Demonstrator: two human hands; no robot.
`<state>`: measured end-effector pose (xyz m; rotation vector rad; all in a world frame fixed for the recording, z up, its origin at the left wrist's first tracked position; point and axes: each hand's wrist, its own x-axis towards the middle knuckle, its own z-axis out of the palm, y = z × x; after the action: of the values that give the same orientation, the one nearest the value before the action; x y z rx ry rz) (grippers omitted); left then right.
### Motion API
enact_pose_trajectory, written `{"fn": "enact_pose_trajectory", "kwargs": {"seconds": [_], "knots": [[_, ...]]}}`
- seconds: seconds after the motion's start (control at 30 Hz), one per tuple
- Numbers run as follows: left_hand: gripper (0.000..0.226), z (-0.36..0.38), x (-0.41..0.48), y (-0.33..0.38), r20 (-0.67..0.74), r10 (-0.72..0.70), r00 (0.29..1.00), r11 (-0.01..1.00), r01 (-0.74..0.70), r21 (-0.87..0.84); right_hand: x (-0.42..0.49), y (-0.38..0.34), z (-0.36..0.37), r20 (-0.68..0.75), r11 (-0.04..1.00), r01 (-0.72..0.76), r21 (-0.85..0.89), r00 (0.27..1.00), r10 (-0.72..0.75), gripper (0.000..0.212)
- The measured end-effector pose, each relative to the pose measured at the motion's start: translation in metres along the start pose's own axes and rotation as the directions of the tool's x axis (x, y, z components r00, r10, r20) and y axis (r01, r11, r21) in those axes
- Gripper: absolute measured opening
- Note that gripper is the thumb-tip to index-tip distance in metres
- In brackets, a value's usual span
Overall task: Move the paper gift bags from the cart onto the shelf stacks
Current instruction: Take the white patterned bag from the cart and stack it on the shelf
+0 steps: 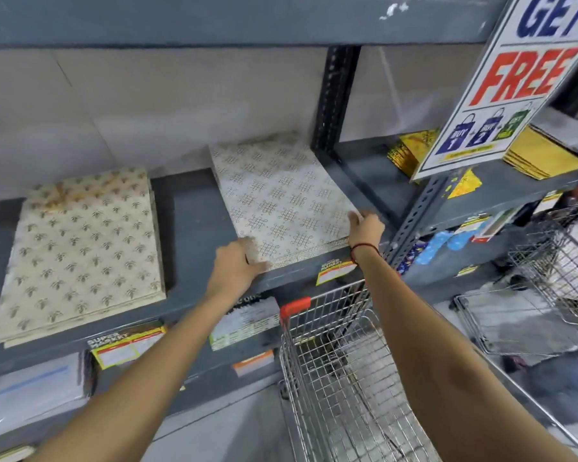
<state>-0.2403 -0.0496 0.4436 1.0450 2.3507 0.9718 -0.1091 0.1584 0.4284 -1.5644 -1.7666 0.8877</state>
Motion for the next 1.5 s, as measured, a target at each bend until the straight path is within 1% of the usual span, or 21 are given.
{"fn": "enact_pose_trajectory", "kwargs": {"seconds": [0.07,0.1,0.17,0.2,0.27,0.37,0.5,0.57,0.7,0.83,0.9,0.97,1.03,1.2,1.3,1.33,1.37,1.4,1.43,1.47,1.5], "knots": [[0.020,0.006,-0.012,0.004,-0.035,0.002,0.999,0.997,0.001,0.079,-0.001,0.001,-0.001,0.002,0.990,0.070,-0.122,0.998,-0.070,0.031],[0.015,0.008,-0.016,0.005,-0.055,0.009,0.998,0.994,-0.003,0.105,-0.002,0.003,-0.002,0.008,0.979,0.099,-0.180,0.995,-0.099,0.032],[0.011,0.011,-0.017,0.007,-0.084,0.023,0.996,0.987,-0.009,0.162,-0.005,0.008,-0.003,0.018,0.948,0.139,-0.287,0.990,-0.140,0.035],[0.016,0.013,-0.016,0.007,-0.100,0.017,0.995,0.984,0.001,0.179,-0.005,0.011,-0.004,0.029,0.933,0.158,-0.324,0.987,-0.157,0.035],[0.027,0.014,-0.015,0.011,-0.103,-0.019,0.994,0.983,0.038,0.179,-0.006,0.014,-0.006,0.065,0.928,0.188,-0.323,0.982,-0.176,0.032],[0.042,0.017,-0.016,0.015,-0.092,-0.077,0.993,0.994,0.084,0.074,-0.007,0.015,-0.012,0.095,0.932,0.199,-0.302,0.979,-0.179,0.028],[0.042,0.018,-0.021,0.016,-0.106,-0.083,0.991,0.997,0.083,-0.009,-0.007,0.016,-0.017,0.144,0.926,0.223,-0.304,0.972,-0.187,0.030],[0.043,0.017,-0.022,0.015,-0.107,-0.085,0.991,0.996,0.083,-0.018,-0.006,0.020,-0.018,0.174,0.922,0.243,-0.302,0.965,-0.197,0.032],[0.043,0.017,-0.023,0.012,-0.099,-0.063,0.993,0.998,0.065,0.012,-0.003,0.027,-0.024,0.249,0.910,0.272,-0.314,0.948,-0.197,0.040],[0.037,0.016,-0.019,0.007,-0.079,-0.054,0.995,0.997,0.059,0.055,-0.001,0.026,-0.034,0.362,0.894,0.335,-0.298,0.906,-0.219,0.044],[0.033,0.014,-0.015,0.005,-0.060,-0.060,0.996,0.995,0.065,0.075,0.002,0.025,-0.042,0.434,0.902,0.328,-0.281,0.882,-0.186,0.054],[0.031,0.014,-0.012,0.005,-0.040,-0.056,0.998,0.991,0.061,0.119,0.007,0.023,-0.050,0.510,0.888,0.332,-0.319,0.849,-0.135,0.067],[0.029,0.015,-0.010,0.004,-0.020,-0.039,0.999,0.982,0.042,0.185,0.011,0.020,-0.053,0.563,0.851,0.377,-0.366,0.818,-0.120,0.069],[0.029,0.015,-0.006,0.004,0.014,0.014,1.000,0.906,-0.019,0.423,0.017,0.015,-0.054,0.539,0.838,0.380,-0.391,0.833,-0.126,0.065],[0.035,0.012,-0.001,0.007,0.023,-0.008,1.000,0.904,-0.003,0.427,0.020,0.014,-0.056,0.521,0.839,0.364,-0.404,0.846,-0.116,0.062],[0.036,0.011,0.001,0.008,0.026,-0.022,0.999,0.911,0.010,0.412,0.021,0.013,-0.056,0.512,0.844,0.348,-0.408,0.852,-0.104,0.052],[0.037,0.010,0.002,0.009,0.025,-0.034,0.999,0.920,0.022,0.392,0.021,0.012,-0.057,0.498,0.843,0.334,-0.422,0.862,-0.092,0.032],[0.038,0.009,0.002,0.009,0.019,-0.041,0.999,0.929,0.031,0.368,0.018,0.010,-0.057,0.495,0.839,0.332,-0.431,0.865,-0.088,0.031],[0.038,0.008,0.002,0.009,0.011,-0.045,0.999,0.939,0.039,0.341,0.018,0.008,-0.057,0.510,0.839,0.338,-0.427,0.856,-0.085,0.051],[0.037,0.008,0.001,0.009,0.005,-0.047,0.999,0.948,0.043,0.317,0.016,0.006,-0.056,0.513,0.835,0.341,-0.432,0.854,-0.084,0.062],[0.035,0.008,-0.001,0.008,-0.004,-0.044,0.999,0.955,0.043,0.294,0.014,0.005,-0.055,0.513,0.817,0.357,-0.452,0.854,-0.089,0.065]]}}
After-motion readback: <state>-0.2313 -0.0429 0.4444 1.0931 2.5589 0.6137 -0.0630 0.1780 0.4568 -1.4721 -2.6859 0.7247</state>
